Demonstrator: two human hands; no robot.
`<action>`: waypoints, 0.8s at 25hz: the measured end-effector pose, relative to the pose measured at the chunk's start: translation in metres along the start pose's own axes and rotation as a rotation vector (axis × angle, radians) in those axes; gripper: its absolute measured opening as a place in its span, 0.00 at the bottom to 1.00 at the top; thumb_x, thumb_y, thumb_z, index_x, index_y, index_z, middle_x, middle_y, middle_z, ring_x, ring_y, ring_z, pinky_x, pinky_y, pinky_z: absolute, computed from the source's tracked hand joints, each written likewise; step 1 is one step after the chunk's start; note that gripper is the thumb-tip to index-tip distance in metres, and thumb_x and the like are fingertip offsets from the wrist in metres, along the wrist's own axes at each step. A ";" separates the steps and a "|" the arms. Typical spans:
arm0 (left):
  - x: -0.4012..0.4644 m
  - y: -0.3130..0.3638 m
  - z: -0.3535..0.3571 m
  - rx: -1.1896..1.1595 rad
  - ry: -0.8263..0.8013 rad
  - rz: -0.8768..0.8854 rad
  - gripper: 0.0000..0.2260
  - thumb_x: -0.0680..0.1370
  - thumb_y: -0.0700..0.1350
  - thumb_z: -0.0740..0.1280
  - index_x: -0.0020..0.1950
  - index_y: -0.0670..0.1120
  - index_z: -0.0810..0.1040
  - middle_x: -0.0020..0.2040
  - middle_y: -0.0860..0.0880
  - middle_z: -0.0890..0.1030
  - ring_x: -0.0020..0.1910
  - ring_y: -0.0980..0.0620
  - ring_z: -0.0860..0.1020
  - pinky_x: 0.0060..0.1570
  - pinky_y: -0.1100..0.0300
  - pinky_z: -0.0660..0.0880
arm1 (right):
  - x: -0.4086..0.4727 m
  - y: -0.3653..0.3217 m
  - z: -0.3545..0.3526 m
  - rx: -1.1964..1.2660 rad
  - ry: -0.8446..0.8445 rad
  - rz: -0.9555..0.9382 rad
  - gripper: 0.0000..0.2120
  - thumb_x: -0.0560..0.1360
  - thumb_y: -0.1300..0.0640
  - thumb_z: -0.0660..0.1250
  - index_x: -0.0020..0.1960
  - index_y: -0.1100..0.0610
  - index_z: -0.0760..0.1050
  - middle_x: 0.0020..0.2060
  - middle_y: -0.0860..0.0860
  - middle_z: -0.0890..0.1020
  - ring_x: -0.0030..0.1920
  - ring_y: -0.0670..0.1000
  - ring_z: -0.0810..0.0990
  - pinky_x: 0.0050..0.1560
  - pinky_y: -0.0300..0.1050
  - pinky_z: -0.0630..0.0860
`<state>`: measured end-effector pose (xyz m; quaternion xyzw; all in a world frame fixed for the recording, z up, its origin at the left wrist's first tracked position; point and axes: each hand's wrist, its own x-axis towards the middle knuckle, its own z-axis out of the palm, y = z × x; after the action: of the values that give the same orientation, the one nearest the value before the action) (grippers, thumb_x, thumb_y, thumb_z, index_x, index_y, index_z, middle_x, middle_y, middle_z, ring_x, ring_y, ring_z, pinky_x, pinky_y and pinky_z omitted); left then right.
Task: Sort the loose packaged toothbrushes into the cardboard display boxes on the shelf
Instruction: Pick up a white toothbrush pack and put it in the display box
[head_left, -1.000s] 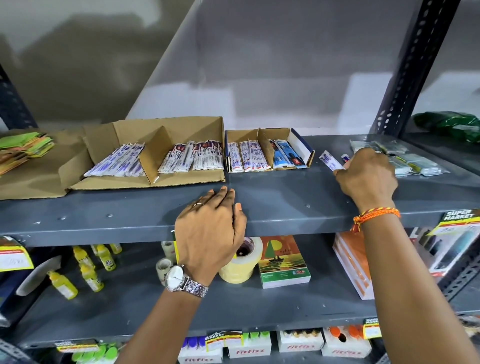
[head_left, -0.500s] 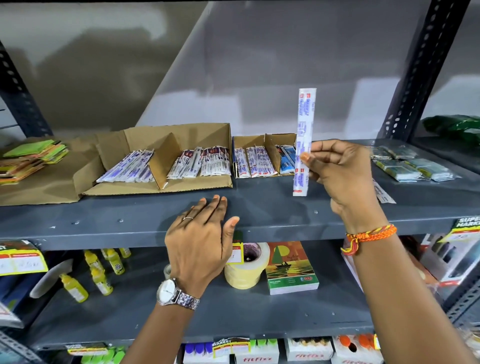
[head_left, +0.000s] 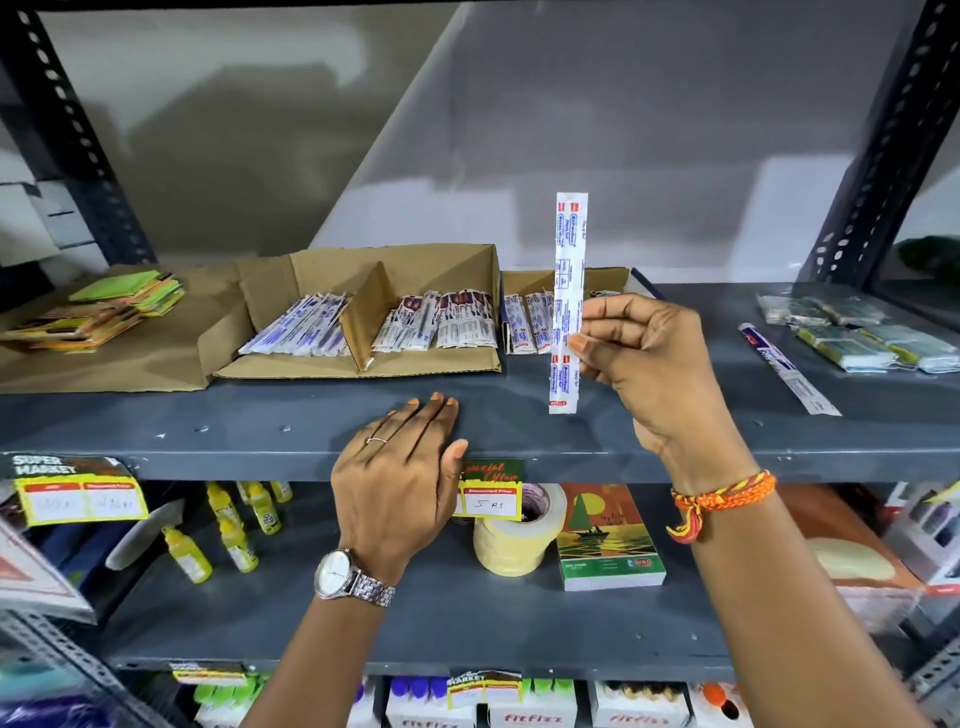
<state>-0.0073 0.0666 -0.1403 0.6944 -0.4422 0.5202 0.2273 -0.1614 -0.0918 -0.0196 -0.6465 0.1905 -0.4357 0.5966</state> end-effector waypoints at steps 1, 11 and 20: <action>0.000 -0.001 0.001 -0.007 0.017 0.013 0.23 0.87 0.52 0.52 0.62 0.45 0.85 0.60 0.47 0.86 0.58 0.46 0.85 0.58 0.52 0.77 | 0.000 0.001 0.002 0.003 -0.005 0.000 0.11 0.72 0.73 0.70 0.45 0.57 0.80 0.36 0.50 0.86 0.36 0.48 0.85 0.34 0.37 0.81; -0.001 -0.002 0.009 -0.023 0.110 0.028 0.20 0.86 0.49 0.55 0.58 0.45 0.87 0.57 0.49 0.87 0.55 0.48 0.86 0.53 0.52 0.80 | 0.059 0.005 0.007 -0.227 0.061 0.020 0.11 0.70 0.71 0.72 0.44 0.56 0.78 0.37 0.55 0.83 0.32 0.47 0.81 0.30 0.37 0.78; -0.002 -0.003 0.013 -0.039 0.140 0.021 0.19 0.85 0.49 0.56 0.57 0.46 0.87 0.57 0.49 0.87 0.55 0.48 0.86 0.56 0.55 0.77 | 0.144 0.015 0.050 -1.101 -0.044 0.048 0.13 0.66 0.67 0.77 0.49 0.63 0.80 0.48 0.59 0.84 0.48 0.58 0.84 0.49 0.47 0.82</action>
<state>0.0013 0.0587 -0.1460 0.6472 -0.4426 0.5610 0.2657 -0.0394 -0.1751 0.0191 -0.8674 0.3924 -0.2445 0.1841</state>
